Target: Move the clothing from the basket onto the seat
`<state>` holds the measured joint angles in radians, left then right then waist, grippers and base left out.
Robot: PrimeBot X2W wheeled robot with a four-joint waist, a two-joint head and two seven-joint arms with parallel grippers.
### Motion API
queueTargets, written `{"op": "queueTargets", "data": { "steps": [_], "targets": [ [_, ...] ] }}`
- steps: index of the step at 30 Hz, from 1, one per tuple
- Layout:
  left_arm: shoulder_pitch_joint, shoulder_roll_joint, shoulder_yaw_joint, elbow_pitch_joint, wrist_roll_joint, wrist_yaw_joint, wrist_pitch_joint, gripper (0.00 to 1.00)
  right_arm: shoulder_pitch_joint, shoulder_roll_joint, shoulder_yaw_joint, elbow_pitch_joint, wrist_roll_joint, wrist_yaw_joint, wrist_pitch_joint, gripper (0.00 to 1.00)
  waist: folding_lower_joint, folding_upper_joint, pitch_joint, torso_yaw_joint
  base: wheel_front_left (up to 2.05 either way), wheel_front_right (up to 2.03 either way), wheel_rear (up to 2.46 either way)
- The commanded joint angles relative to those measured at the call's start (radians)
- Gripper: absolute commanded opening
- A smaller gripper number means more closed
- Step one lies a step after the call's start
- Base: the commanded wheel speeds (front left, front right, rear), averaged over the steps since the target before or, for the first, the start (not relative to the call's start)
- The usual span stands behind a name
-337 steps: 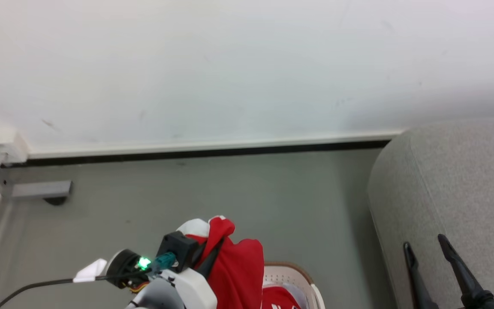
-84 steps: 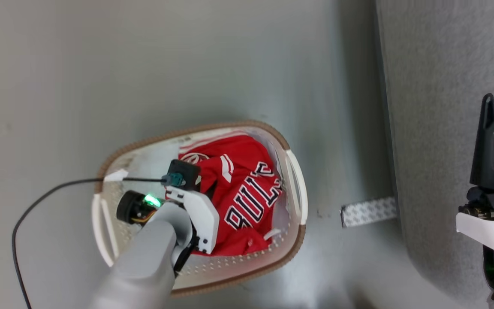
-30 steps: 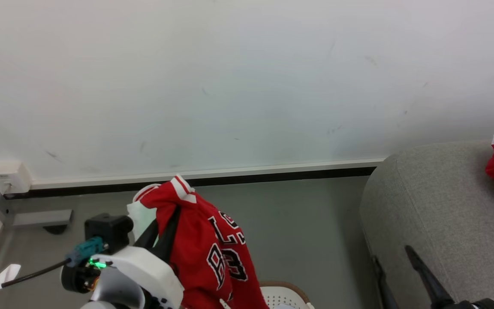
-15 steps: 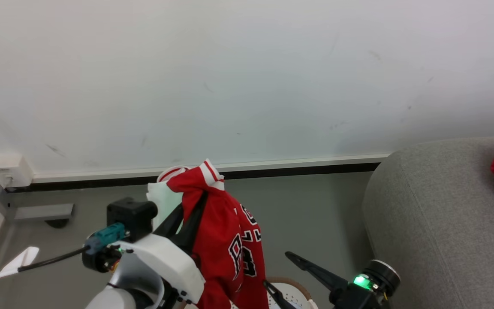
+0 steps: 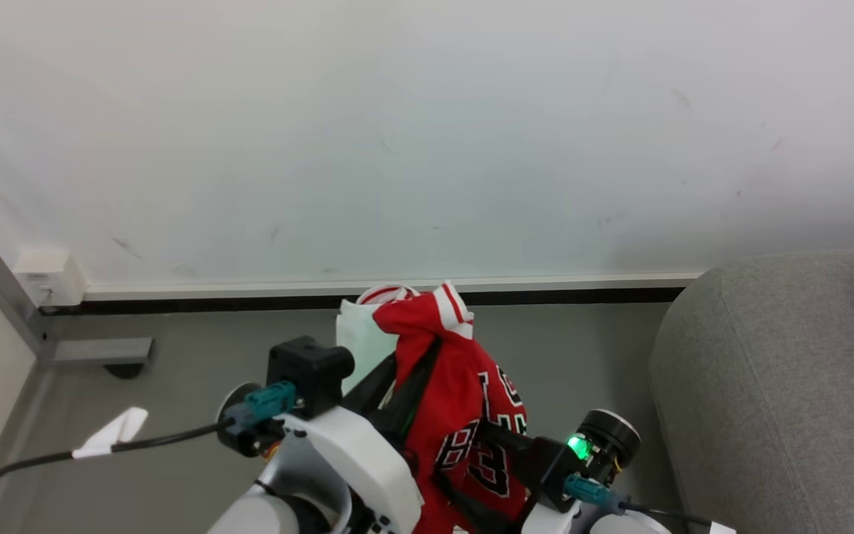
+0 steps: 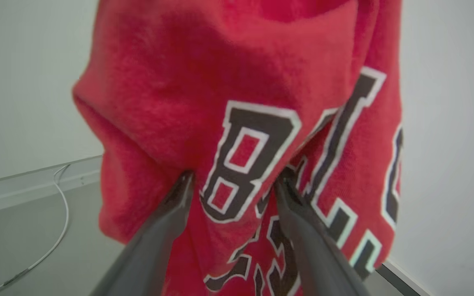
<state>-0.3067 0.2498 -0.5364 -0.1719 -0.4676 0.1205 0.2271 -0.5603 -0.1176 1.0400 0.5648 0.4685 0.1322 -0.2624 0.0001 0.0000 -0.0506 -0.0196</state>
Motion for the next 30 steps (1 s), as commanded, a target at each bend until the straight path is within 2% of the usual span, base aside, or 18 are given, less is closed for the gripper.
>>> {"op": "queueTargets", "data": {
  "steps": [1, 5, 6, 7, 8, 13, 21, 24, 25, 26, 30],
  "targets": [
    [-0.01, -0.007, -0.009, -0.009, 0.0, -0.006, 0.001, 0.0, -0.023, 0.008, 0.007, 0.017, 0.016, -0.003, -0.003, 1.0, -0.0001, 0.0, -0.001, 0.004, 0.0, 0.0, 0.0],
    [-0.015, -0.033, -0.04, -0.012, -0.01, -0.015, 0.009, 0.0, -0.057, 0.033, 0.025, 0.062, 0.059, -0.003, -0.003, 1.0, -0.0001, 0.0, -0.002, 0.012, 0.0, 0.0, 0.0],
    [-0.014, -0.038, -0.046, -0.008, -0.011, -0.016, 0.012, 0.0, -0.063, 0.038, 0.026, 0.07, 0.067, -0.003, -0.003, 0.72, -0.0001, 0.0, -0.002, 0.013, 0.0, 0.0, 0.0],
    [-0.013, -0.044, -0.048, -0.004, -0.017, -0.014, 0.011, 0.0, -0.07, 0.042, 0.027, 0.075, 0.073, -0.003, -0.003, 0.28, -0.0001, 0.0, -0.003, 0.014, 0.0, 0.0, 0.0],
    [-0.012, -0.05, -0.049, 0.001, -0.021, -0.012, 0.009, 0.0, -0.074, 0.045, 0.028, 0.076, 0.085, -0.003, -0.003, 0.0, -0.0001, 0.0, -0.003, 0.015, 0.0, 0.0, 0.0],
    [-0.018, -0.054, -0.035, 0.029, -0.027, -0.002, -0.005, 0.0, -0.079, 0.052, 0.04, 0.067, 0.13, -0.003, -0.003, 0.0, -0.0001, 0.0, -0.003, 0.019, 0.0, 0.0, 0.0],
    [-0.011, -0.034, -0.005, 0.061, -0.026, 0.013, -0.031, 0.0, -0.038, -0.003, -0.013, 0.008, 0.15, -0.003, -0.003, 0.0, -0.0001, 0.0, 0.007, 0.007, 0.0, 0.0, 0.0],
    [-0.001, -0.03, -0.003, 0.071, -0.019, 0.02, -0.04, 0.47, -0.023, -0.028, -0.035, -0.021, 0.142, -0.003, -0.003, 0.0, -0.0001, 0.0, 0.01, -0.008, 0.0, 0.0, 0.0],
    [0.001, -0.029, -0.004, 0.076, -0.016, 0.02, -0.042, 0.78, -0.02, -0.036, -0.044, -0.033, 0.139, -0.003, -0.003, 0.0, -0.0001, 0.0, 0.012, -0.014, 0.0, 0.0, 0.0],
    [0.002, -0.029, -0.005, 0.079, -0.014, 0.022, -0.046, 1.0, -0.014, -0.043, -0.054, -0.044, 0.14, -0.003, -0.003, 0.0, -0.0001, 0.0, 0.014, -0.021, 0.0, 0.0, 0.0],
    [0.006, -0.028, -0.005, 0.087, -0.013, 0.023, -0.053, 1.0, 0.003, -0.082, -0.098, -0.087, 0.125, -0.003, -0.003, 0.0, -0.0001, 0.0, 0.019, -0.061, 0.0, 0.0, 0.0]
  ]
}}
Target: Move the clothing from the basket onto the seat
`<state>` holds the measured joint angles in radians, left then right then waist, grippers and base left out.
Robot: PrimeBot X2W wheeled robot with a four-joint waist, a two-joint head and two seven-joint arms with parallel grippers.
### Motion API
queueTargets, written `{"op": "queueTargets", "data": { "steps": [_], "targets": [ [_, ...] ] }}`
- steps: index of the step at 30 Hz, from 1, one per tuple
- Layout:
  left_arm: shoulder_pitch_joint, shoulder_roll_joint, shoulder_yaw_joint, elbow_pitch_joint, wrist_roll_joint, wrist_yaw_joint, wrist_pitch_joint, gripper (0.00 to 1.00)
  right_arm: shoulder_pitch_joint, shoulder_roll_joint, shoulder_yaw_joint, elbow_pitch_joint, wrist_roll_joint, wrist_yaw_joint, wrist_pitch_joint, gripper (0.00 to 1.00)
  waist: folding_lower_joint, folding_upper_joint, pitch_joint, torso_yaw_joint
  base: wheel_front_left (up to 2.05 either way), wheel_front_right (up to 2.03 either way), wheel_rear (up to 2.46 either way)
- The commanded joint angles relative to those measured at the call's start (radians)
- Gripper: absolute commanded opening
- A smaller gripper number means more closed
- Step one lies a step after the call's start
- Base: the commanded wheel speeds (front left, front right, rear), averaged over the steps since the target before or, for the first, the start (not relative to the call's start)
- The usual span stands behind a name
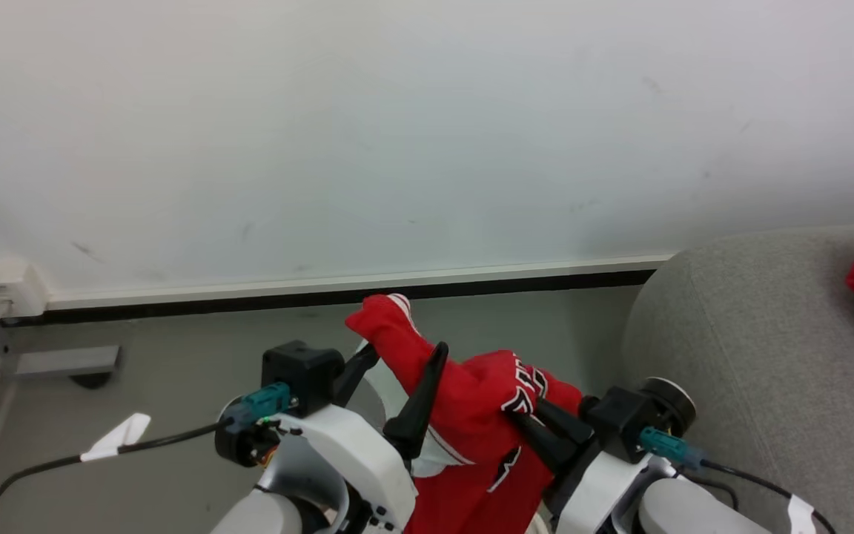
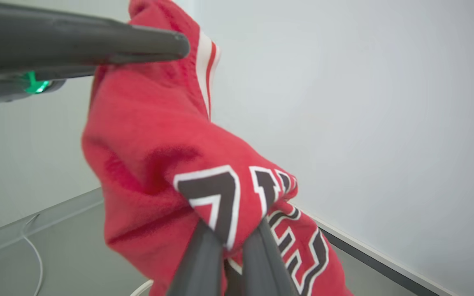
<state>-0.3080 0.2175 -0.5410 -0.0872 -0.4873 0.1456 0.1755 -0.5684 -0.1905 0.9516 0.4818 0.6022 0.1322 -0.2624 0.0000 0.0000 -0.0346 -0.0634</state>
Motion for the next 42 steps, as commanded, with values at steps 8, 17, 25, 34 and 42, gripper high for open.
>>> {"op": "queueTargets", "data": {
  "steps": [8, 17, 25, 34, 42],
  "targets": [
    [0.018, 0.015, -0.001, -0.002, 0.002, 0.0, -0.009, 1.0, 0.048, -0.089, -0.099, -0.087, -0.039, -0.003, -0.003, 0.0, 0.0, 0.0, 0.02, -0.159, 0.0, 0.0, 0.0],
    [-0.003, 0.004, -0.016, -0.01, 0.01, -0.007, -0.023, 1.0, 0.081, -0.171, -0.232, -0.176, -0.067, -0.003, -0.003, 0.0, 0.0, 0.0, 0.057, -0.334, 0.0, 0.0, 0.0],
    [-0.021, 0.004, -0.03, -0.011, 0.02, -0.013, -0.029, 1.0, 0.125, -0.211, -0.309, -0.22, -0.06, -0.003, -0.003, 0.0, 0.0, 0.0, 0.086, -0.396, 0.0, 0.0, 0.0],
    [-0.146, 0.024, -0.038, -0.038, 0.056, -0.038, 0.017, 1.0, 0.05, -0.213, -0.479, -0.28, -0.087, -0.003, -0.003, 0.0, 0.0, 0.0, 0.274, -0.357, 0.0, 0.0, 0.0],
    [-0.38, 0.016, -0.056, -0.065, 0.112, -0.093, 0.074, 1.0, -0.223, -0.254, -0.715, -0.237, -0.132, -0.003, 0.005, 0.0, 0.0, 0.0, 0.578, -0.263, 0.0, 0.0, 0.0]
  ]
}}
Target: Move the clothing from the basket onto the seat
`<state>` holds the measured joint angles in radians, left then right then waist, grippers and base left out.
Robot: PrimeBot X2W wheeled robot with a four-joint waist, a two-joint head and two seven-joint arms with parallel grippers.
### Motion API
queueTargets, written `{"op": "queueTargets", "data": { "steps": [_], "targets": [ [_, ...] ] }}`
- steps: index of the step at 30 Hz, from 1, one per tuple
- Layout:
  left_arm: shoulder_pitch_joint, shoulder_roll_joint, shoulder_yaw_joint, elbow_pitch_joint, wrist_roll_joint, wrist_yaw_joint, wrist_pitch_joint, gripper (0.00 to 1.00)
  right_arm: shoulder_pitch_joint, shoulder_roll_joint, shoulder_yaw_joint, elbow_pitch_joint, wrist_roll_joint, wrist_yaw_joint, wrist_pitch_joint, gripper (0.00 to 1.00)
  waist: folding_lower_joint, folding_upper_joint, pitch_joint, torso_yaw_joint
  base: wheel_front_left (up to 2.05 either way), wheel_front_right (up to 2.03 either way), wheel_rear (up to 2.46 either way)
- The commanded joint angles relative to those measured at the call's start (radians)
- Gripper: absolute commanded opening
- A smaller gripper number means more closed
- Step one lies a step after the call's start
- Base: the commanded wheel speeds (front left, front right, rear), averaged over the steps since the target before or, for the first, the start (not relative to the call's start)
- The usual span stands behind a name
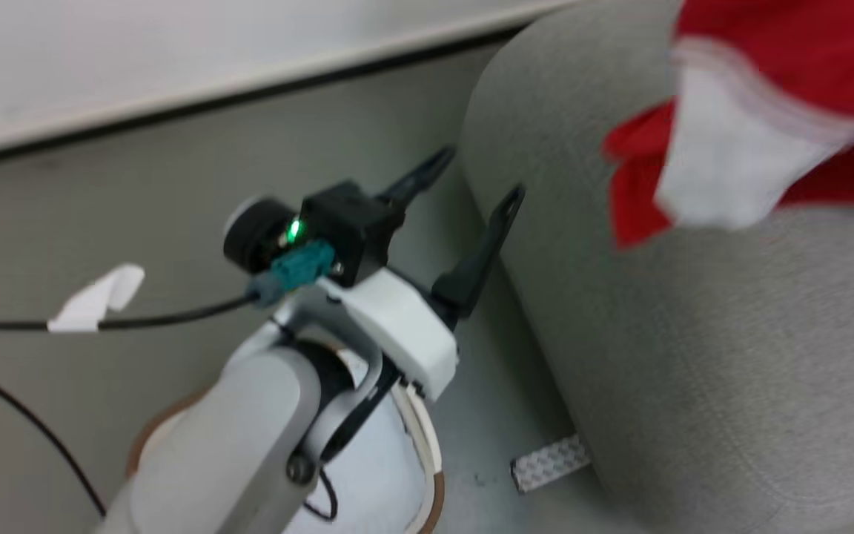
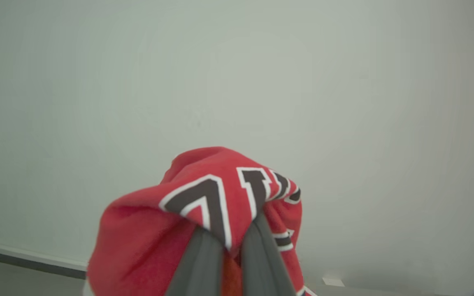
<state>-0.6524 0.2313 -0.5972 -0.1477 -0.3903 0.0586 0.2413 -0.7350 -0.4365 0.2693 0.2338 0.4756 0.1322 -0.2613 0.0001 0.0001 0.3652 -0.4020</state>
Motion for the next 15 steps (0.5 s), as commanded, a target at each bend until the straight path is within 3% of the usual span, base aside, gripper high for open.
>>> {"op": "queueTargets", "data": {
  "steps": [1, 9, 15],
  "targets": [
    [-0.071, 0.0, -0.001, -0.008, 0.023, -0.015, 0.016, 1.0, -0.111, -0.019, -0.069, 0.026, -0.007, -0.003, 0.013, 0.0, -0.0001, -0.0001, 0.217, 0.088, 0.0, 0.0, 0.0],
    [-0.239, -0.031, -0.012, -0.015, 0.057, -0.055, 0.004, 1.0, -0.484, -0.107, -0.4, 0.226, -0.111, -0.003, 0.071, 0.0, -0.0001, -0.0001, 0.421, 0.176, 0.0, 0.0, 0.0],
    [-0.252, -0.051, -0.028, -0.012, 0.065, -0.051, -0.02, 1.0, -0.52, -0.134, -0.593, 0.462, -0.287, -0.003, 0.058, 0.0, -0.0001, -0.0001, 0.47, 0.22, 0.0, 0.0, 0.0]
  ]
}}
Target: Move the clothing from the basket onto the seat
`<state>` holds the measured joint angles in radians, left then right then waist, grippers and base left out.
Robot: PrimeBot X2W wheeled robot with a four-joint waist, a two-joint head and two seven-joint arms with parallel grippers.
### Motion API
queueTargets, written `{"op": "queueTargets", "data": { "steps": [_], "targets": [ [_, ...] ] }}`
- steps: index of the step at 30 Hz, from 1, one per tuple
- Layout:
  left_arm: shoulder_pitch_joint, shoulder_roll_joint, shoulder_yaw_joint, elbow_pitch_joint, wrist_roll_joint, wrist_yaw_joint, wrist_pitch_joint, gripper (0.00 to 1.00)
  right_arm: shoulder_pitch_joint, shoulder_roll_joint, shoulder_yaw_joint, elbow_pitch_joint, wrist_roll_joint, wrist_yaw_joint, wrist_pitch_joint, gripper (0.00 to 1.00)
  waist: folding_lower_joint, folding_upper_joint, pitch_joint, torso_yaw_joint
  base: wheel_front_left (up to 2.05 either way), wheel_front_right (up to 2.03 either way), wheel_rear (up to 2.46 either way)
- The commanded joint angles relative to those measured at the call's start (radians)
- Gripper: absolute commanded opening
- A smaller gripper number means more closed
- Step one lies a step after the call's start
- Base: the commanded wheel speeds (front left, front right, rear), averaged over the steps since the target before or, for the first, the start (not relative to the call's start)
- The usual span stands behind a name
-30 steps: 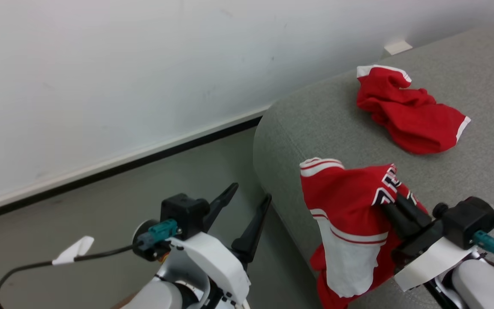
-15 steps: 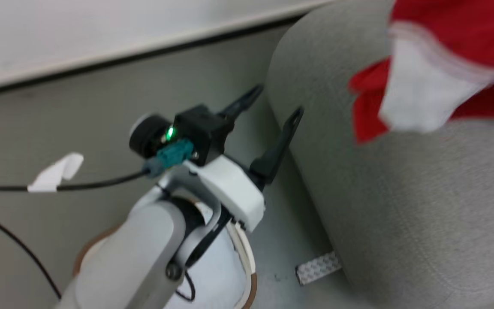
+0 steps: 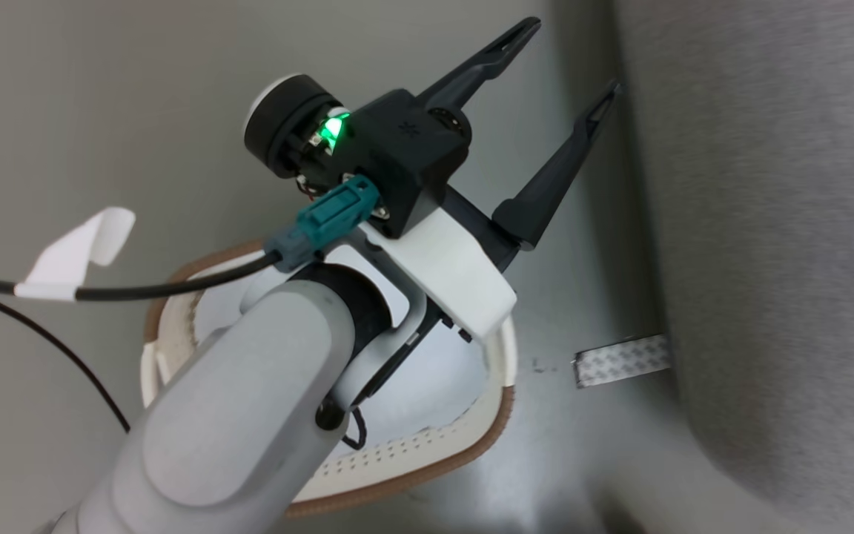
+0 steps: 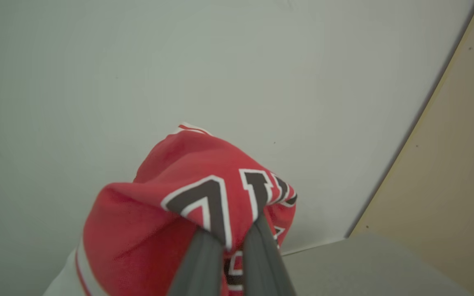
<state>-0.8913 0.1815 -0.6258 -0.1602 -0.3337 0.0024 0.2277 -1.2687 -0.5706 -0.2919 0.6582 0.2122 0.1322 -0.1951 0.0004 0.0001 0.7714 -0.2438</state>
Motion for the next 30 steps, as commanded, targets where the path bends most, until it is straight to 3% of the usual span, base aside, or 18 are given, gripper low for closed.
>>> {"op": "queueTargets", "data": {
  "steps": [1, 8, 11, 12, 13, 22, 30],
  "targets": [
    [-0.012, -0.004, 0.001, 0.0, 0.008, 0.008, -0.012, 1.0, 0.03, 0.015, -0.057, 0.076, -0.043, -0.003, -0.011, 0.0, -0.0004, -0.0001, 0.07, 0.066, 0.0, 0.0, 0.0],
    [0.024, 0.016, 0.007, 0.018, 0.002, 0.014, -0.036, 1.0, 0.122, 0.073, -0.167, 0.247, -0.147, -0.003, -0.048, 0.0, -0.0004, -0.0001, 0.053, 0.07, 0.0, 0.0, 0.0],
    [0.051, 0.032, 0.017, 0.034, -0.01, 0.019, -0.047, 1.0, 0.165, 0.118, -0.177, 0.277, -0.166, -0.003, -0.063, 0.57, -0.0004, -0.0001, 0.017, 0.062, 0.0, 0.0, 0.0],
    [0.058, 0.041, 0.019, 0.039, -0.009, 0.02, -0.053, 1.0, 0.175, 0.129, -0.176, 0.278, -0.164, -0.003, -0.064, 0.86, -0.0004, -0.0001, 0.002, 0.058, 0.0, 0.0, 0.0],
    [0.068, 0.048, 0.022, 0.047, -0.012, 0.021, -0.057, 1.0, 0.185, 0.14, -0.17, 0.278, -0.163, -0.003, -0.067, 1.0, -0.0004, -0.0001, -0.014, 0.053, 0.0, 0.0, 0.0],
    [0.176, 0.086, 0.057, 0.117, -0.039, 0.042, -0.148, 1.0, 0.372, 0.221, -0.07, 0.098, -0.16, -0.003, -0.07, 1.0, -0.0004, -0.0001, -0.227, 0.026, 0.0, 0.0, 0.0],
    [0.402, 0.128, 0.117, 0.21, -0.075, 0.123, -0.268, 1.0, 0.673, 0.278, 0.005, -0.205, -0.174, -0.003, -0.069, 1.0, -0.0004, -0.0001, -0.51, 0.045, 0.0, 0.0, 0.0]
  ]
}}
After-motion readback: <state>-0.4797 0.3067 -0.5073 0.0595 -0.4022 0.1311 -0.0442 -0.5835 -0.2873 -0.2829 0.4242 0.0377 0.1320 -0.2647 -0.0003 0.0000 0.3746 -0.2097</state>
